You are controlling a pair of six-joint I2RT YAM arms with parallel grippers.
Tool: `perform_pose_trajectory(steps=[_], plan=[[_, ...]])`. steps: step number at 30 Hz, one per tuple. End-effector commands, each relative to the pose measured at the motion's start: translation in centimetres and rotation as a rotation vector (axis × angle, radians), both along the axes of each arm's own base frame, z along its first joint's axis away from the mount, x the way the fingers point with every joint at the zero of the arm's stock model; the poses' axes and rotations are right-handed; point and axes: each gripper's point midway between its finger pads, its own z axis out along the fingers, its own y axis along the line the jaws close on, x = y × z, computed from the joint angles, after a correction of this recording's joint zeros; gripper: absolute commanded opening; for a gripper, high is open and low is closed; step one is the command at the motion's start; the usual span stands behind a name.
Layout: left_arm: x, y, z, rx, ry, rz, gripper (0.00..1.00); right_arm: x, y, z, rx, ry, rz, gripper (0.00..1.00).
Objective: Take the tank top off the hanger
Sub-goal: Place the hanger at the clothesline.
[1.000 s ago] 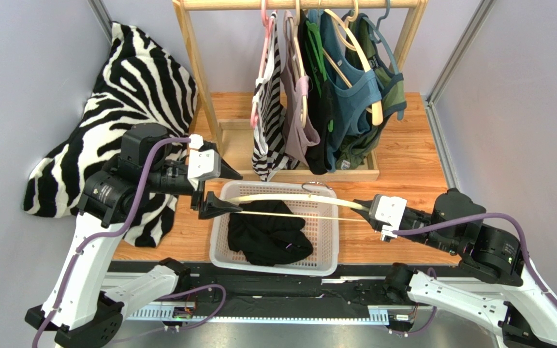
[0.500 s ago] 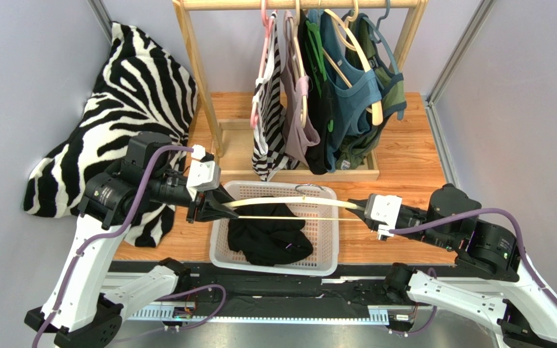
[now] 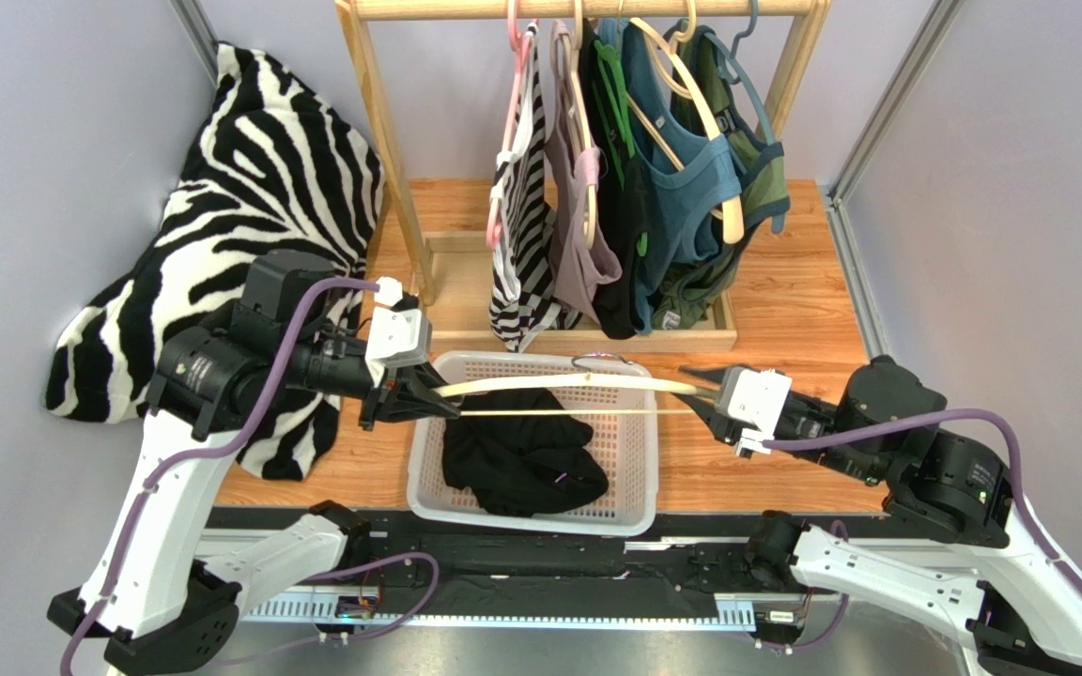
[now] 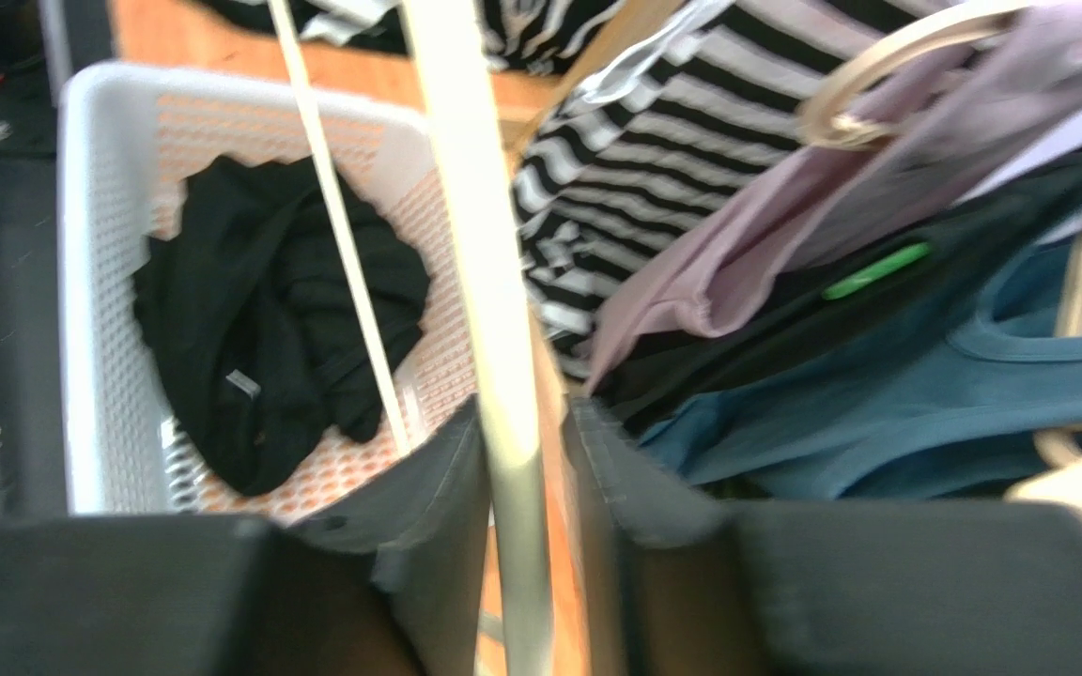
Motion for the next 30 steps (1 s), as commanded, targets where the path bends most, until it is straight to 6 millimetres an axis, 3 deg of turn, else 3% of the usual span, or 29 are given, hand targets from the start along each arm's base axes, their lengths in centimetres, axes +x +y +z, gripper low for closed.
perform_pose_trajectory(steps=[1, 6, 7, 9, 12, 19, 22, 26, 30], plan=[[-1.3, 1.2, 4.0, -0.065, -0.165, 0.047, 0.0, 1.8, -1.2, 4.8, 0.179, -0.102, -0.132, 0.41], [-4.3, 3.4, 7.1, -0.137, -0.338, 0.099, 0.0, 2.3, -3.4, 6.7, 0.256, -0.137, -0.225, 0.65], [-4.7, 3.8, 7.5, -0.149, -0.359, 0.11, 0.0, 2.4, -3.7, 6.9, 0.262, -0.14, -0.239, 0.76], [-6.1, 4.6, 8.6, -0.185, -0.4, 0.15, 0.0, 2.4, -4.6, 7.7, 0.29, -0.145, -0.275, 0.82], [-6.5, 5.9, 10.5, -0.23, -0.469, 0.269, 0.0, 2.5, -5.5, 8.9, 0.347, -0.136, -0.313, 0.87], [-3.1, 10.7, 16.8, -0.333, -0.648, 0.697, 0.0, 3.3, -6.1, 10.4, 0.416, -0.08, -0.396, 0.86], [-0.9, 13.5, 19.1, -0.379, -0.671, 0.923, 0.0, 3.7, -5.7, 9.9, 0.405, -0.057, -0.407, 0.84], [2.4, 15.9, 19.4, -0.363, -0.654, 1.134, 0.0, 3.9, -4.7, 8.7, 0.382, -0.025, -0.394, 0.82], [4.7, 15.4, 17.4, -0.312, -0.588, 1.165, 0.0, 4.1, -4.1, 8.0, 0.377, -0.006, -0.389, 0.81]])
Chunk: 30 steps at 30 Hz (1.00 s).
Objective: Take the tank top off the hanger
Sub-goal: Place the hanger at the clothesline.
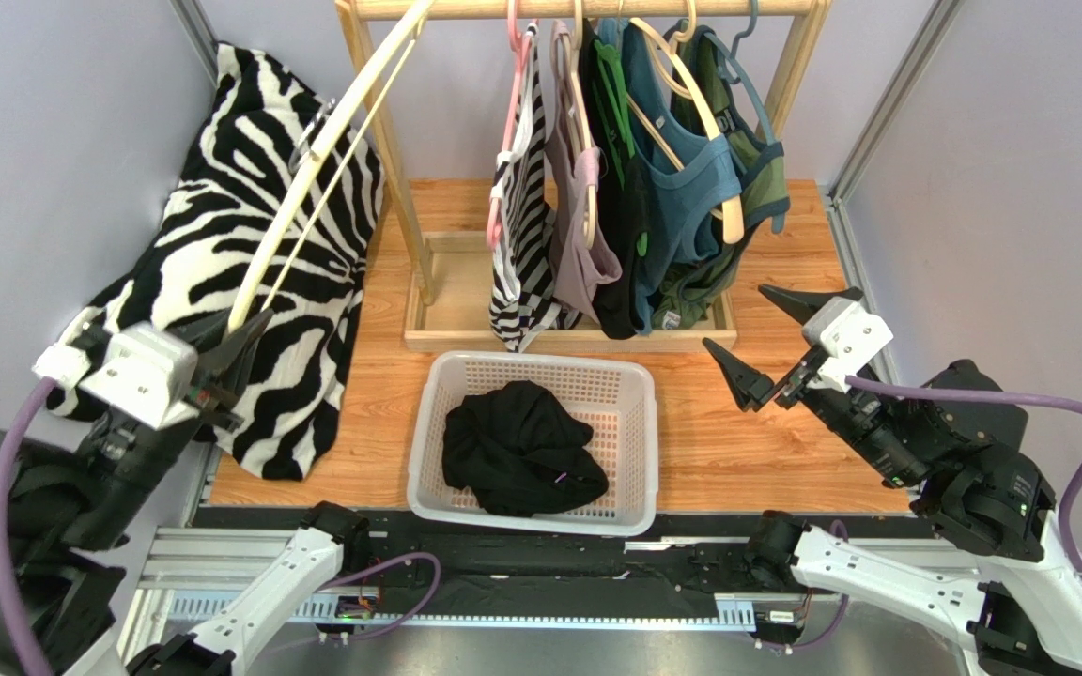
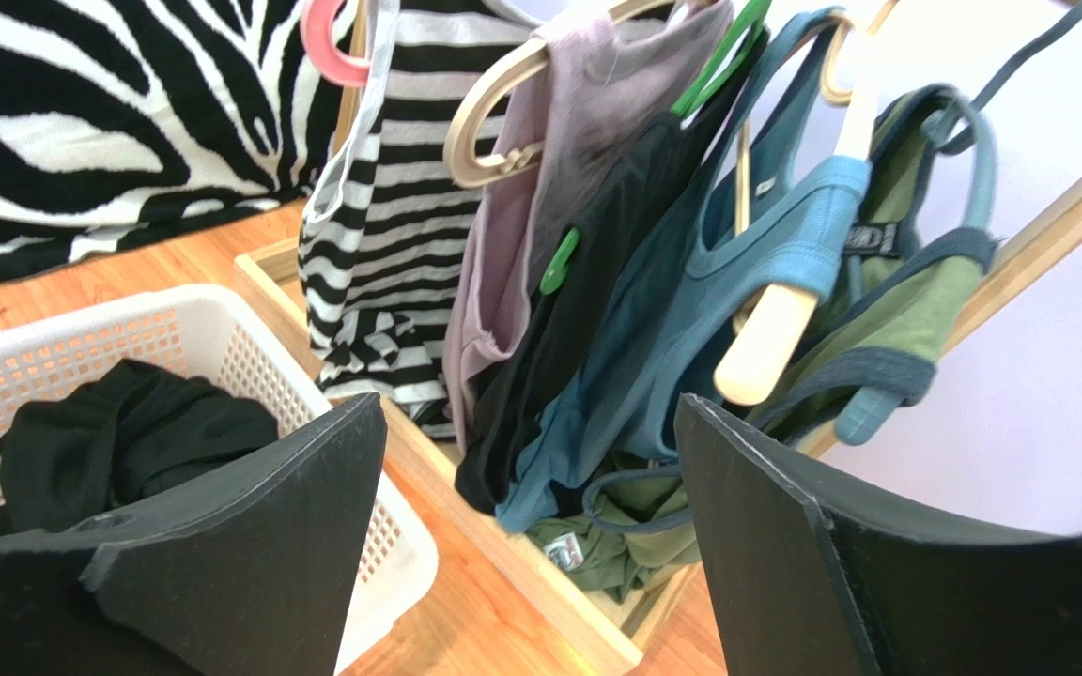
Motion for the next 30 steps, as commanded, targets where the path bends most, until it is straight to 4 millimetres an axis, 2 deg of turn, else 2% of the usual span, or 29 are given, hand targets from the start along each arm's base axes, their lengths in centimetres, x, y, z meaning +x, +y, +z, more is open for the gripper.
perform_pose_trajectory(steps=[1, 8, 13, 14, 15, 16, 17, 18, 19, 20, 21, 22, 23, 25, 26, 30], plan=[[4.1, 0.9, 0.0, -0.092, 0.052, 0.138, 0.0, 0.4, 0.7, -0.1, 0.041, 0.028, -0.003, 0.8], [7.8, -1.3, -4.2, -0.16, 0.27, 0.121, 0.0, 1.2, 2.0, -0.7, 0.029, 0.108, -0.014, 0.77], [9.6, -2.4, -4.8, -0.215, 0.364, 0.1, 0.0, 1.4, 2.5, -0.4, 0.05, 0.146, -0.019, 0.75], [10.5, -2.8, -5.1, -0.224, 0.395, 0.1, 0.0, 1.4, 2.8, -0.3, 0.051, 0.15, -0.01, 0.75], [10.8, -3.0, -4.5, -0.235, 0.391, 0.093, 0.0, 1.3, 3.0, -0.2, 0.058, 0.151, -0.002, 0.75], [12.1, -3.5, -5.0, -0.229, 0.426, 0.091, 0.0, 1.3, 3.2, 0.0, 0.074, 0.158, 0.004, 0.74], [12.6, -3.8, -4.8, -0.239, 0.441, 0.083, 0.0, 1.2, 3.5, 0.2, 0.082, 0.16, 0.019, 0.73], [12.8, -3.9, -3.9, -0.253, 0.436, 0.08, 0.0, 1.2, 3.6, 0.3, 0.092, 0.163, 0.02, 0.71], [14.3, -4.3, -4.4, -0.263, 0.476, 0.088, 0.0, 1.2, 3.7, 0.7, 0.113, 0.158, 0.026, 0.68], [14.8, -4.5, -4.1, -0.295, 0.493, 0.086, 0.0, 1.1, 4.1, 0.6, 0.132, 0.172, 0.039, 0.66], [15.0, -4.6, -2.9, -0.312, 0.473, 0.075, 0.0, 1.1, 4.3, 0.7, 0.141, 0.178, 0.047, 0.65], [16.2, -4.9, -3.1, -0.315, 0.491, 0.075, 0.0, 0.9, 4.6, 0.7, 0.146, 0.188, 0.062, 0.64], [16.3, -4.9, -1.8, -0.326, 0.463, 0.07, 0.0, 0.8, 5.0, 0.5, 0.156, 0.213, 0.077, 0.64], [17.9, -5.1, -1.8, -0.332, 0.475, 0.081, 0.0, 1.1, 5.8, -0.3, 0.147, 0.262, 0.071, 0.64], [18.2, -5.1, -1.1, -0.338, 0.46, 0.082, 0.0, 1.1, 6.0, -0.5, 0.157, 0.291, 0.07, 0.64], [20.8, -4.6, -1.6, -0.343, 0.475, 0.12, 0.0, 1.4, 7.2, -2.0, 0.146, 0.369, 0.067, 0.63]])
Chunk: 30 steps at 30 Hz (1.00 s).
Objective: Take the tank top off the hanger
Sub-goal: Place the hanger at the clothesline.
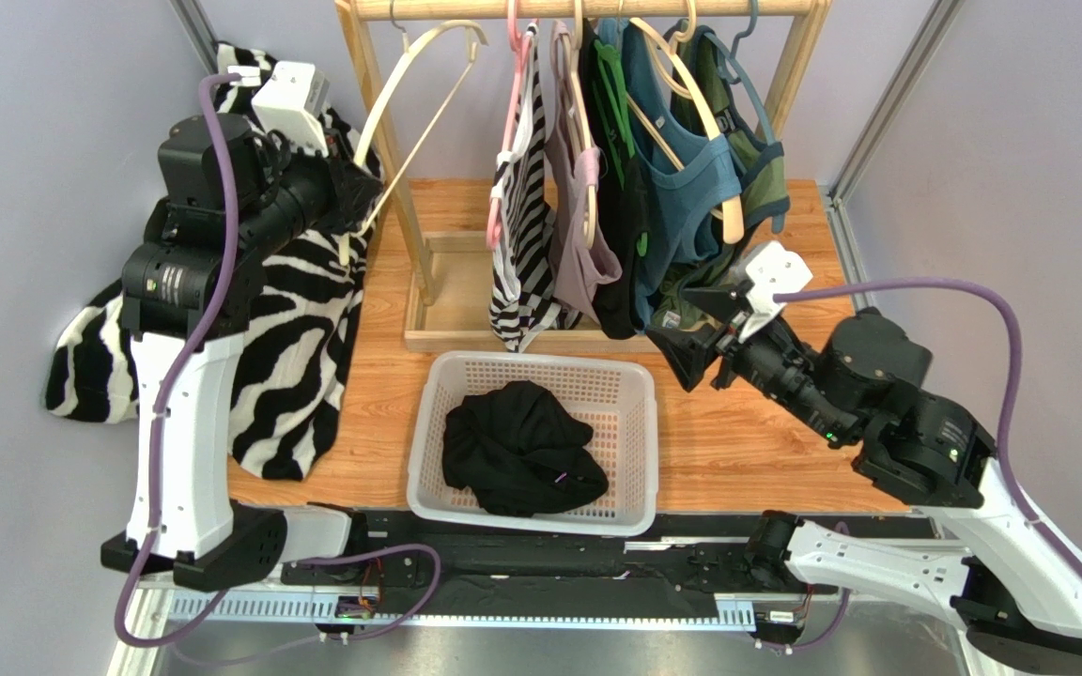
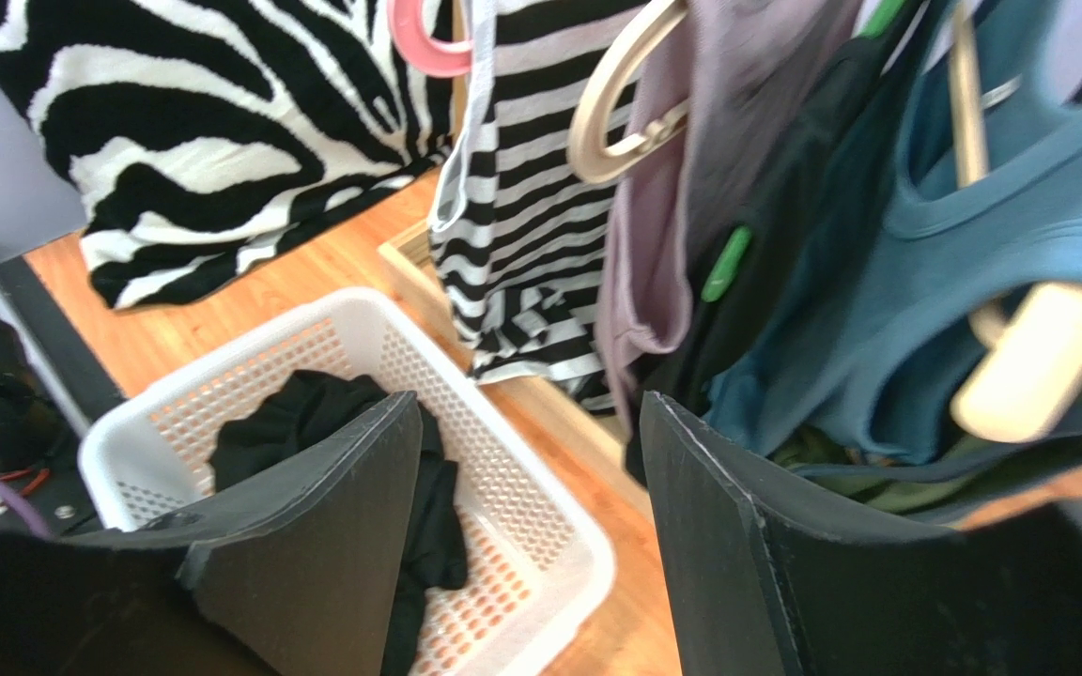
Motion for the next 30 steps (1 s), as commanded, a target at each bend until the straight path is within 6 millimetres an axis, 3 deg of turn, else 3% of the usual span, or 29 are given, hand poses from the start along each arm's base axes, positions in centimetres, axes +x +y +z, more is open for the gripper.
perform_pose_trajectory(steps=[1, 9, 14, 17, 23, 24, 25, 26, 30], plan=[[1.9, 0.3, 2.9, -0.059, -0.08, 0.027, 0.0, -0.2, 1.5, -0.4, 0.05, 0.096, 0.023, 0.62], [3.8, 0.1, 2.9, -0.057, -0.074, 0.03, 0.0, -0.5, 2.4, -1.2, 0.081, 0.135, 0.052, 0.6], [5.0, 0.4, 1.5, -0.06, -0.031, 0.057, 0.0, -0.9, 2.8, -0.7, 0.104, 0.124, 0.084, 0.62], [5.0, 0.8, 1.0, -0.061, -0.015, 0.072, 0.0, -0.8, 2.5, -0.2, 0.11, 0.133, 0.064, 0.62], [4.2, 0.8, 0.1, -0.064, 0.009, 0.063, 0.0, 0.7, 4.0, -1.6, -0.015, 0.261, 0.006, 0.63], [4.1, 0.8, 0.0, -0.065, 0.009, 0.06, 0.0, 1.0, 3.9, -0.6, -0.001, 0.263, -0.012, 0.64], [3.8, 0.7, 0.1, -0.066, 0.006, 0.051, 0.0, 2.1, 4.4, -1.0, -0.02, 0.274, -0.061, 0.67], [3.7, 0.7, -0.2, -0.065, 0.014, 0.05, 0.0, 2.6, 4.4, -0.5, -0.014, 0.271, -0.081, 0.76], [3.5, 0.7, -0.8, -0.054, 0.024, 0.045, 0.0, 4.2, 5.5, 3.2, 0.057, 0.229, -0.127, 0.93]])
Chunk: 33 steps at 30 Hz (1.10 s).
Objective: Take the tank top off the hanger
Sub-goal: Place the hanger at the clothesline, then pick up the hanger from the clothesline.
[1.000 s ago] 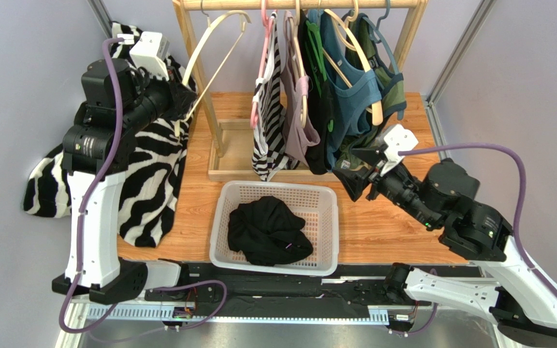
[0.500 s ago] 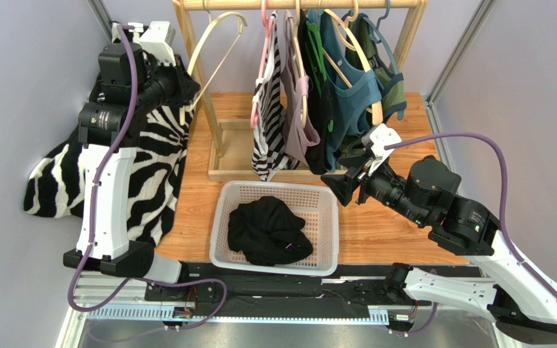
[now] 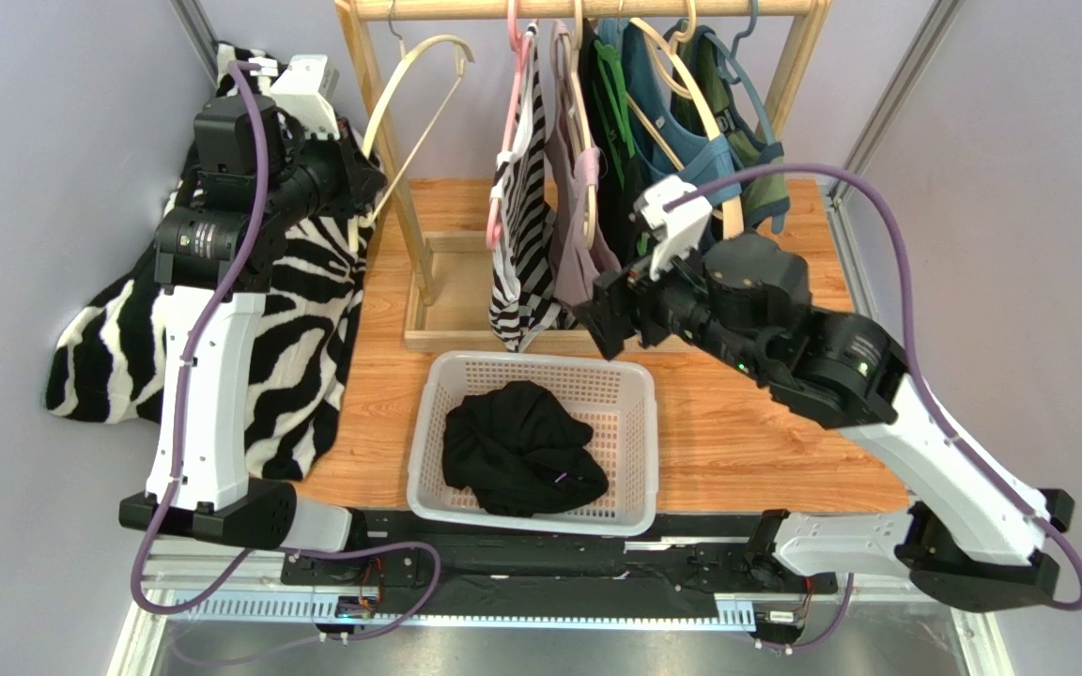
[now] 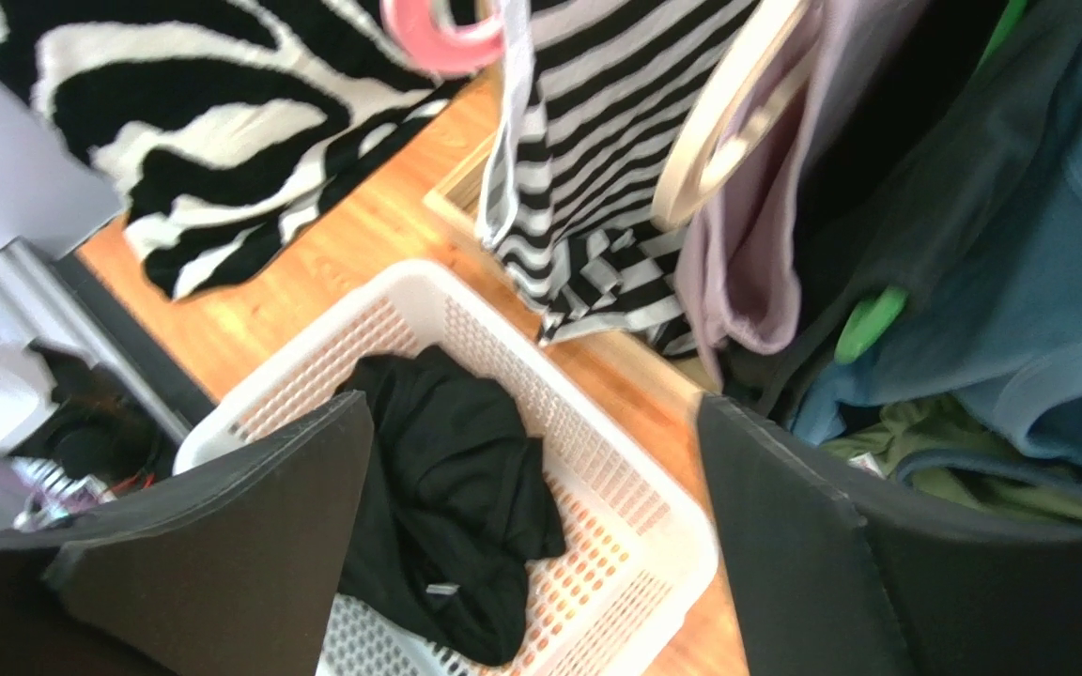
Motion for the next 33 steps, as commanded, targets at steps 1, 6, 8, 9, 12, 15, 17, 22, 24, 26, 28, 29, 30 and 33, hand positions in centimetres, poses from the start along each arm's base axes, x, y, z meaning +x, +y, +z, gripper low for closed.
perform_pose_trajectory(steps=[1, 6, 8, 9, 12, 15, 17, 22, 24, 26, 28, 29, 30, 33], plan=[[-1.0, -0.2, 2.2, -0.03, -0.078, -0.018, 0.0, 1.6, 0.0, 5.1, 0.1, -0.054, -0.098, 0.94], [-2.0, -0.9, 3.1, -0.016, -0.116, -0.088, 0.74, 3.1, 2.5, 8.3, 0.12, -0.031, -0.103, 1.0], [-2.7, -1.1, 3.7, -0.003, -0.131, -0.115, 0.9, 1.8, 4.8, 9.6, 0.213, 0.042, -0.017, 1.0], [-3.2, -1.0, 4.2, 0.007, -0.15, -0.123, 0.9, 0.9, 5.8, 10.9, 0.286, 0.045, 0.05, 1.0], [-4.8, -1.0, 5.6, 0.036, -0.202, -0.155, 0.94, -3.1, 7.6, 13.6, 0.437, 0.004, 0.304, 1.0], [-6.9, -1.4, 6.4, 0.07, -0.234, -0.224, 0.94, -2.6, 8.6, 13.7, 0.454, 0.01, 0.399, 1.0], [-8.1, -1.7, 6.5, 0.076, -0.237, -0.261, 0.95, -1.5, 10.0, 12.2, 0.29, -0.017, 0.438, 1.0], [-11.2, -2.2, 6.9, 0.102, -0.305, -0.337, 0.96, 6.0, 8.5, 10.0, 0.045, -0.188, -0.171, 1.0], [-12.5, -2.1, 7.0, 0.103, -0.338, -0.348, 0.96, 6.7, 8.8, 9.9, 0.062, -0.169, -0.198, 1.0], [-12.6, -2.3, 5.9, 0.1, -0.328, -0.362, 0.96, 6.8, 9.5, 9.8, 0.09, -0.161, -0.193, 1.0], [-13.3, -2.5, 5.4, 0.103, -0.324, -0.382, 0.96, 7.7, 9.4, 9.9, 0.115, -0.173, -0.263, 1.0], [-13.7, -2.4, 5.4, 0.104, -0.33, -0.383, 0.96, 8.4, 9.4, 9.5, 0.104, -0.174, -0.302, 1.0], [-13.8, -2.3, 5.4, 0.114, -0.335, -0.379, 0.97, 9.1, 8.6, 9.3, 0.096, -0.183, -0.371, 1.0], [-14.3, -2.0, 5.2, 0.128, -0.349, -0.375, 0.97, 9.9, 8.2, 8.9, 0.105, -0.187, -0.449, 0.99]])
